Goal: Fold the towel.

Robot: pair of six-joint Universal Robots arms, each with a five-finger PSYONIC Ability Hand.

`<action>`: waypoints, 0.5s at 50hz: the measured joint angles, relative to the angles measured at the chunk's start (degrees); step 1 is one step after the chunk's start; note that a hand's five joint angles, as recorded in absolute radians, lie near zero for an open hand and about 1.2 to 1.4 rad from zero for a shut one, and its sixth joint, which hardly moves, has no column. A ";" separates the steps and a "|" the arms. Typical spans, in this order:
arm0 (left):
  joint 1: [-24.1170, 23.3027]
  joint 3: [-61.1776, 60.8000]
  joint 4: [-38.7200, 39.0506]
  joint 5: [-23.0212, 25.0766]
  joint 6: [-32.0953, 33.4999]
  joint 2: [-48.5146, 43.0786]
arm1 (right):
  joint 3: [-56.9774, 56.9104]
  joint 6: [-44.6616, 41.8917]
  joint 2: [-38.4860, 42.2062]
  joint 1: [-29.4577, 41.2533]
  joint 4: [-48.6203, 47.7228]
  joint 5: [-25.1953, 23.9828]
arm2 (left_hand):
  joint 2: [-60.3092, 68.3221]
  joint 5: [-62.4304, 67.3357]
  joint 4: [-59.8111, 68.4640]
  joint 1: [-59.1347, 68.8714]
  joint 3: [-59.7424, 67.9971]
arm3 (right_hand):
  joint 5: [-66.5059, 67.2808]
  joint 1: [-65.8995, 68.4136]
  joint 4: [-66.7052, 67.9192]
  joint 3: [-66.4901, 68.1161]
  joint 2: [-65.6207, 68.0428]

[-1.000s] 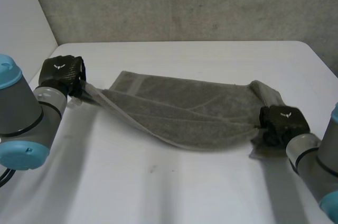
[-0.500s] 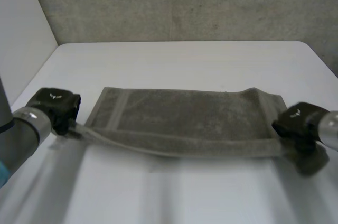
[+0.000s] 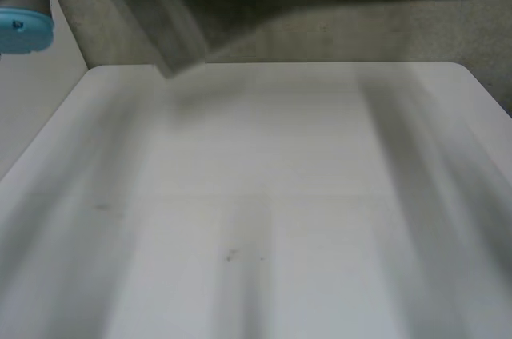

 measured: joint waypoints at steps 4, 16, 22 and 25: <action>0.21 -3.89 0.46 -0.24 -2.20 1.28 | 2.73 0.45 0.05 -0.27 2.30 -3.40 | 0.00 0.10 0.00 0.00 0.00 | 0.06 0.00 0.01 0.27 0.00; 0.64 -42.43 2.63 0.76 -1.86 6.30 | 11.84 -2.72 7.23 -2.32 25.91 -14.17 | 0.00 0.10 0.00 0.00 0.00 | 0.11 0.00 0.23 0.29 0.04; 0.76 -57.33 6.72 1.80 -0.86 5.58 | 18.77 -8.64 11.85 -4.03 32.63 -14.35 | 0.00 0.10 0.00 0.00 0.00 | 0.11 0.00 0.23 0.29 0.04; 0.89 -61.19 8.27 2.59 0.19 5.15 | 21.69 -11.44 13.55 -4.48 34.46 -13.83 | 0.00 0.10 0.00 0.00 0.00 | 0.11 0.00 0.23 0.29 0.04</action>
